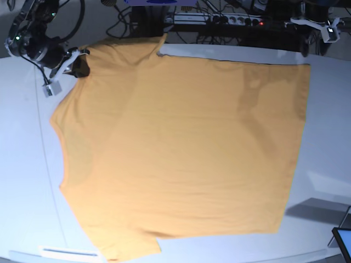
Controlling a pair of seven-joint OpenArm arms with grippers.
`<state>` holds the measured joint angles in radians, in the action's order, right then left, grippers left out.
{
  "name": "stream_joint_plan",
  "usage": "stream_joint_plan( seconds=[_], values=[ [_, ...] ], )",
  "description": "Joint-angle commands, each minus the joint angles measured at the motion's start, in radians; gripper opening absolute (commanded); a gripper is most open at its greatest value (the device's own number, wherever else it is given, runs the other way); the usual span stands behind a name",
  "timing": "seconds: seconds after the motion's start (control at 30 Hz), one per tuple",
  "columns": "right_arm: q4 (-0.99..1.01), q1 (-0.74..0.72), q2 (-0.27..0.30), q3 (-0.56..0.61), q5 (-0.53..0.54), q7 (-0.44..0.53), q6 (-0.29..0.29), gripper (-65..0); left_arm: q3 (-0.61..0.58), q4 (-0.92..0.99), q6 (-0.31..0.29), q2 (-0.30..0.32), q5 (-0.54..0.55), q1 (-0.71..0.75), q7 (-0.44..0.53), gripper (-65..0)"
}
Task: Fold the T-shirt properly
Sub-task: 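Grasp the shirt's shoulder corners with the left and right grippers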
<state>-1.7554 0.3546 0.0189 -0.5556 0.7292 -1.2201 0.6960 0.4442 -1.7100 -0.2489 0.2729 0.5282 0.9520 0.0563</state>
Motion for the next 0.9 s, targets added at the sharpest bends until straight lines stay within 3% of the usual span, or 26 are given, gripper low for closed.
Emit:
stream_joint_plan(
  seconds=[0.0,0.23,0.4,0.5,0.6,0.87],
  values=[
    [-0.008,0.005,0.008,-0.001,-0.010,-0.010,0.002,-64.6,0.031,0.011,-0.003,0.006,0.011,0.003,0.024,-30.6],
    [-0.008,0.011,0.008,-0.001,-0.010,-0.010,0.002,-64.7,0.097,0.123,-0.031,0.007,0.011,-0.094,-0.049,-30.6],
    [-0.008,0.017,0.010,0.002,-0.010,-0.007,0.002,-64.7,0.160,0.124,-0.171,0.002,0.074,-0.117,-0.103,-30.6],
    [-0.008,0.017,0.013,0.021,-0.012,-0.003,0.002,-64.7,0.216,0.127,-0.215,0.009,0.183,-0.141,-0.206,-30.6],
    [-0.008,0.019,0.010,0.025,-0.012,-0.003,0.002,-64.7,0.287,0.159,-0.312,0.009,0.226,-0.196,-0.319,-30.6],
    [-0.008,0.017,0.013,0.049,-0.012,-0.002,0.002,-64.7,0.368,0.265,-0.418,0.010,0.224,-0.308,-0.467,-30.6]
  ],
)
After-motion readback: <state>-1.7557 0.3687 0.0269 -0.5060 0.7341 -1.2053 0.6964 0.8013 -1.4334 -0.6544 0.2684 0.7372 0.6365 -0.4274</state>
